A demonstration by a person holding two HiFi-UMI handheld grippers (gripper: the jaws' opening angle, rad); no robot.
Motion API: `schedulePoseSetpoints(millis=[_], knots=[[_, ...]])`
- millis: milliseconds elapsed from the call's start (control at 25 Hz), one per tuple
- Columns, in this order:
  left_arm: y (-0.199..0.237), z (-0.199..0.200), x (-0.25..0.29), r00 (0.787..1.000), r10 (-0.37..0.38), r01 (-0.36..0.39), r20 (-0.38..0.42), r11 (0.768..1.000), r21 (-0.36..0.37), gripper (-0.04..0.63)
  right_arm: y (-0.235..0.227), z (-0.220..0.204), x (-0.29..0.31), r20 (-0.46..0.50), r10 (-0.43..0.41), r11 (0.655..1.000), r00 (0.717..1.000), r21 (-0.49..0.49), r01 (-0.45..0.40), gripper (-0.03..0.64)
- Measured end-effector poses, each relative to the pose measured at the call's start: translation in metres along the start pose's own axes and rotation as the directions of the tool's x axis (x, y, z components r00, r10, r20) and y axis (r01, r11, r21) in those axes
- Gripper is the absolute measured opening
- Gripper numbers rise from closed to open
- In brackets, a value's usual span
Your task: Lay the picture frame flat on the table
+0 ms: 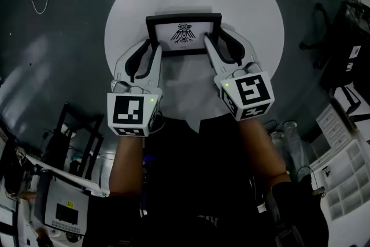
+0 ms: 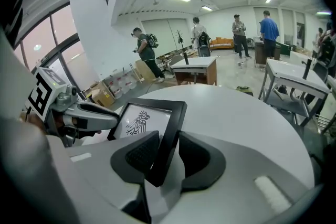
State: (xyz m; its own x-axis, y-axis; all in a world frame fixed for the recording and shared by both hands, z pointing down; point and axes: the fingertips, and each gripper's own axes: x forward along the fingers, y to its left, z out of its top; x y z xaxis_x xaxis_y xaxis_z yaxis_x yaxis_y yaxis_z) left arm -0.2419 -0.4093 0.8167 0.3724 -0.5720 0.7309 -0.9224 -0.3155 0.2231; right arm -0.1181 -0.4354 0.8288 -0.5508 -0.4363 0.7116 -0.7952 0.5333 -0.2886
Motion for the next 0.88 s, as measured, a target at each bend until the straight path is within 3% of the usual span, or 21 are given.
schedulePoseSetpoints(millis=[360,880], knots=[[-0.0008,-0.0025,0.0032,0.999,0.042,-0.041,-0.017,0.996,0.078,0.077,-0.0022,-0.0016,0.0017,0.007,-0.079,0.994,0.997,-0.078,0.079,0.129],[-0.0057,-0.0102,0.0055,0.993,0.101,-0.09,-0.056,0.979,0.182,0.066,-0.0014,-0.0103,0.0042,0.008,-0.132,0.984,0.991,-0.117,0.132,0.126]])
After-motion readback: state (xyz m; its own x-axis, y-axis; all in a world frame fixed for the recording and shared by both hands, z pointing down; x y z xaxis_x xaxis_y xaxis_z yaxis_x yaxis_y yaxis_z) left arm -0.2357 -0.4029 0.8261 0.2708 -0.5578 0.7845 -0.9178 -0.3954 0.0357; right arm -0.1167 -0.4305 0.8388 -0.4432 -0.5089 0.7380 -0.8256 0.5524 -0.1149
